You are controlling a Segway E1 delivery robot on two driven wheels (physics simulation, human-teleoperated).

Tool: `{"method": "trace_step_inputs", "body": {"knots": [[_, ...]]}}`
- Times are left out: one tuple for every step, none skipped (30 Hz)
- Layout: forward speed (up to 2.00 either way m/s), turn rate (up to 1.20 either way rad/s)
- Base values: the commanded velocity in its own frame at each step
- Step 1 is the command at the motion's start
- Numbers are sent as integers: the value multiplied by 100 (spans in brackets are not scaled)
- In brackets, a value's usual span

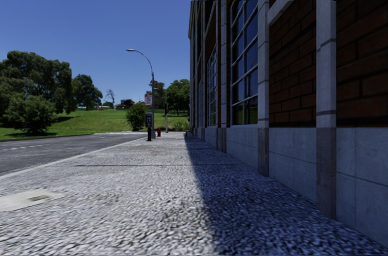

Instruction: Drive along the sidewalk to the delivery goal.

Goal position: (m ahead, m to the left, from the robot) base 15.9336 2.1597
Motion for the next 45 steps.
{"method": "trace_step_inputs", "body": {"knots": [[145,0],[145,0],[145,0],[145,0],[145,0],[145,0],[145,0],[145,0],[145,0],[145,0],[145,0],[145,0],[145,0],[146,0],[152,0],[166,0],[186,0],[200,0],[200,0],[200,0],[200,0],[200,0],[200,0],[200,0],[200,0],[200,0],[200,0],[200,0],[200,0],[200,0],[200,0],[200,0],[200,0],[200,0],[200,0],[200,0],[200,0],[200,0],[200,0],[200,0],[200,0],[200,0],[200,0],[200,0],[200,0]]}}
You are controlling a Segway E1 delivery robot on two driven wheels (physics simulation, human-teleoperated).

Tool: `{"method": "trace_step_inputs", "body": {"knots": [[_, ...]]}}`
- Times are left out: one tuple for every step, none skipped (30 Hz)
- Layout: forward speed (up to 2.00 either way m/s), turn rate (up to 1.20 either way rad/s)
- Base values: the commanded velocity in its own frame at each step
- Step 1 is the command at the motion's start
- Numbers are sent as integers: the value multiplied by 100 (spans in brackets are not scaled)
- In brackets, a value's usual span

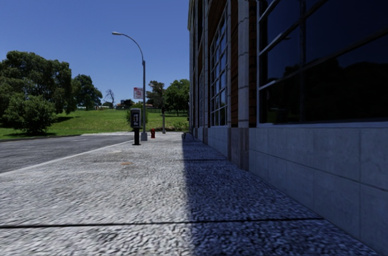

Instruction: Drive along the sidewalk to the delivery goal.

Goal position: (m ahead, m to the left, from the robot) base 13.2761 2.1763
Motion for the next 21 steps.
{"method": "trace_step_inputs", "body": {"knots": [[200,0],[200,0],[200,0],[200,0],[200,0],[200,0],[200,0],[200,0],[200,0],[200,0],[200,0],[200,15],[200,64],[200,120],[200,120],[200,120],[200,120],[200,79],[200,67],[200,44],[200,17]]}}
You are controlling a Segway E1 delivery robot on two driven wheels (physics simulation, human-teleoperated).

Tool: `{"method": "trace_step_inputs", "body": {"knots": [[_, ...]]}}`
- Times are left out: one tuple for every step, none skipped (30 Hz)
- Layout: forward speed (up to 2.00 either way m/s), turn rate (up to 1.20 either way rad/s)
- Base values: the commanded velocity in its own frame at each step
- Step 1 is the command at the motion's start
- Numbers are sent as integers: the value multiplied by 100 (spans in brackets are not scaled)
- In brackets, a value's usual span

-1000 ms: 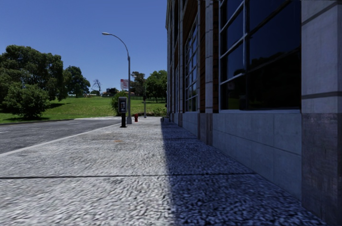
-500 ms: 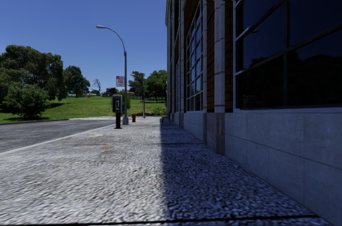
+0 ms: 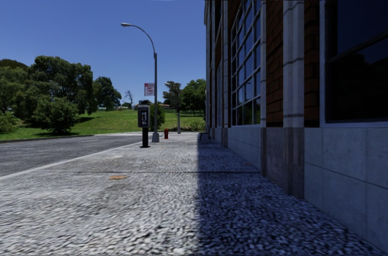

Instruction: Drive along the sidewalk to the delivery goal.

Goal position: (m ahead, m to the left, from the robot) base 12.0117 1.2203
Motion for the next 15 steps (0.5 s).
{"method": "trace_step_inputs", "body": {"knots": [[200,4],[200,4],[200,1],[200,0],[200,0],[200,0],[200,0],[200,0],[200,0],[200,0],[200,0],[200,0],[200,0],[200,0],[200,0]]}}
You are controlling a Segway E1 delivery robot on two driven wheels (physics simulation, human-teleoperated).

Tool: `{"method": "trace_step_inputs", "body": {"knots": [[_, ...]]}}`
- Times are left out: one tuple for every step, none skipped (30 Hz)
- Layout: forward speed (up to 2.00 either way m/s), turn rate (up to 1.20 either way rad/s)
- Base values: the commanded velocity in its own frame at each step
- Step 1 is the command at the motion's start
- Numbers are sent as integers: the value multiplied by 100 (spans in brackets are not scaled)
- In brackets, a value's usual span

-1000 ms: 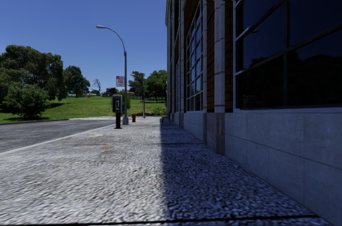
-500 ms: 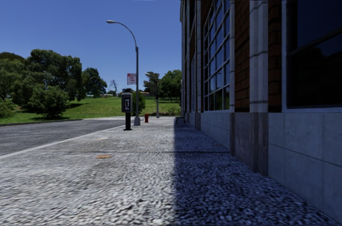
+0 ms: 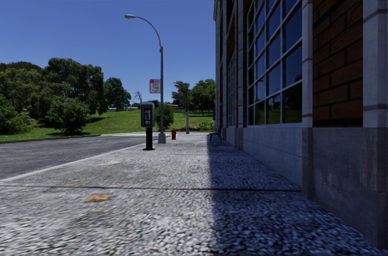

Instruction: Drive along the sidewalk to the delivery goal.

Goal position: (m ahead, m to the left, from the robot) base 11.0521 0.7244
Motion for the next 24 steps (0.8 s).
{"method": "trace_step_inputs", "body": {"knots": [[200,0],[200,0],[200,0],[200,0],[200,0],[200,0],[200,0],[200,0],[200,0],[200,0],[200,0],[200,0],[200,0],[200,0],[200,0],[200,0],[200,0],[200,0],[200,0],[200,0],[200,0],[200,0],[200,0],[200,0]]}}
